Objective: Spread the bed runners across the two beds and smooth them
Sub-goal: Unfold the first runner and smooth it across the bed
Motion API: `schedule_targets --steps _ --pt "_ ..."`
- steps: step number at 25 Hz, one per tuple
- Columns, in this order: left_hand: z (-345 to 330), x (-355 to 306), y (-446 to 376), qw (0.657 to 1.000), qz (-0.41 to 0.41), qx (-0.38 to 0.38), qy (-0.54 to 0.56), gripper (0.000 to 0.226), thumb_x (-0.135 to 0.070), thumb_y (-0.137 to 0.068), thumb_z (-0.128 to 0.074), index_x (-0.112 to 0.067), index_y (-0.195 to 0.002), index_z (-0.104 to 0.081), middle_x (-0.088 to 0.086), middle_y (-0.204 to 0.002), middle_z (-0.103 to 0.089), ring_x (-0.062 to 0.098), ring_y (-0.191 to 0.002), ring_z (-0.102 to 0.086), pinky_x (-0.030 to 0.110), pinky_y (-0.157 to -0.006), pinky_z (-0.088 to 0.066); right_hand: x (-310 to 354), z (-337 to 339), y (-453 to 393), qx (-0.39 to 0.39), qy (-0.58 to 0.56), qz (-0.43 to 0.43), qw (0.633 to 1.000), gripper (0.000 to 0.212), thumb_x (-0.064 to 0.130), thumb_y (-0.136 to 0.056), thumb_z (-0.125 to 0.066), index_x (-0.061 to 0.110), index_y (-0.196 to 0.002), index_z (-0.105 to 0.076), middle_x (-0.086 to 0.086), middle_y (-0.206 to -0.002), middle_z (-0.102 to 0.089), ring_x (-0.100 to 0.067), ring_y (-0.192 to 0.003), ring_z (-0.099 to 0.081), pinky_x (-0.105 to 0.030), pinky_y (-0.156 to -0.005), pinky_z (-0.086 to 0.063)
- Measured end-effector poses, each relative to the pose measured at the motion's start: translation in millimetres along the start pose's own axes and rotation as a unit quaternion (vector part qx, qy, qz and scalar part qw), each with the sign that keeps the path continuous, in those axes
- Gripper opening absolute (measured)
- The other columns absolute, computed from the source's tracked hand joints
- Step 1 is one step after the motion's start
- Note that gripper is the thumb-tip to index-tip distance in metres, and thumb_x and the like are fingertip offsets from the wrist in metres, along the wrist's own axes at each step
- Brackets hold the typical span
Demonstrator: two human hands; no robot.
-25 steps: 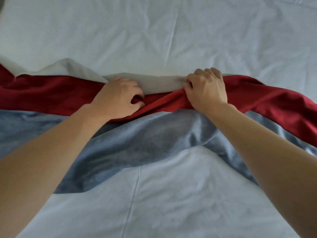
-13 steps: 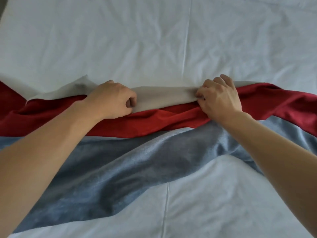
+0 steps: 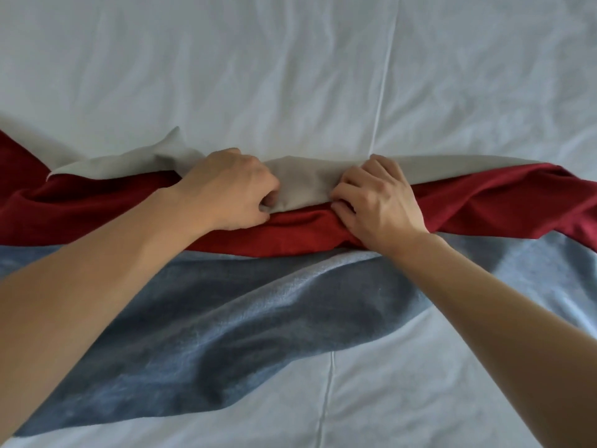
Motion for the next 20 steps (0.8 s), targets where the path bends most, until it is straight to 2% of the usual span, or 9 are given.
schedule_targets --steps 2,6,9,12,16,20 --pt "-3 -6 5 0.999 -0.023 -0.037 -0.005 0.008 -0.025 -0.083 -0.062 -0.025 -0.074 -0.063 -0.007 -0.076 -0.062 0.017 -0.075 -0.058 0.03 -0.074 -0.039 3 -2 -1 -0.024 0.02 0.003 0.999 0.017 0.018 -0.092 -0.062 0.014 -0.078 -0.072 -0.002 -0.079 -0.062 -0.029 -0.078 -0.056 -0.042 -0.1 -0.043" --pt "13 10 6 0.996 0.006 -0.082 0.033 0.011 -0.024 -0.081 -0.064 -0.025 -0.07 -0.062 -0.007 -0.072 -0.064 0.02 -0.071 -0.059 0.029 -0.074 -0.035 5 3 -3 -0.043 0.027 -0.005 0.999 0.016 0.015 -0.093 -0.058 0.011 -0.08 -0.067 -0.006 -0.081 -0.062 -0.03 -0.079 -0.056 -0.042 -0.099 -0.044" --pt "42 25 -3 0.989 0.043 -0.135 0.051 0.008 -0.024 -0.079 -0.062 -0.026 -0.071 -0.063 -0.01 -0.075 -0.065 0.019 -0.07 -0.06 0.029 -0.077 -0.035 0 14 -1 -0.038 0.007 -0.026 0.999 0.013 0.022 -0.088 -0.066 0.011 -0.085 -0.071 -0.006 -0.087 -0.065 -0.03 -0.083 -0.058 -0.042 -0.1 -0.042" --pt "62 30 -21 0.989 0.05 -0.133 0.033 0.009 -0.022 -0.078 -0.06 -0.026 -0.071 -0.058 -0.01 -0.075 -0.062 0.018 -0.07 -0.058 0.031 -0.079 -0.035 -24 26 2 -0.014 0.019 -0.059 0.998 0.022 0.033 -0.083 -0.073 0.012 -0.089 -0.075 -0.006 -0.092 -0.067 -0.031 -0.089 -0.059 -0.044 -0.101 -0.04" --pt "79 54 -38 0.981 0.082 -0.174 0.031 0.004 -0.021 -0.081 -0.059 -0.022 -0.079 -0.061 -0.006 -0.084 -0.062 0.021 -0.079 -0.057 0.034 -0.079 -0.035 -75 39 12 0.001 0.058 -0.111 0.992 0.02 0.027 -0.085 -0.07 0.013 -0.1 -0.075 -0.008 -0.094 -0.068 -0.036 -0.092 -0.061 -0.047 -0.096 -0.041" --pt "72 63 -60 0.976 0.113 -0.187 0.015 0.013 -0.016 -0.086 -0.054 -0.017 -0.09 -0.065 0.004 -0.096 -0.067 0.03 -0.089 -0.06 0.044 -0.087 -0.04 -109 46 4 -0.042 0.075 -0.162 0.983 0.019 0.024 -0.092 -0.059 0.014 -0.094 -0.075 -0.007 -0.089 -0.07 -0.034 -0.086 -0.061 -0.044 -0.092 -0.04"
Point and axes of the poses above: each hand's wrist, its own y-axis away from the middle knuckle, its own z-axis out of the back of the hand, x = y × z, the point moved 8 cm from there along -y, towards the middle knuckle
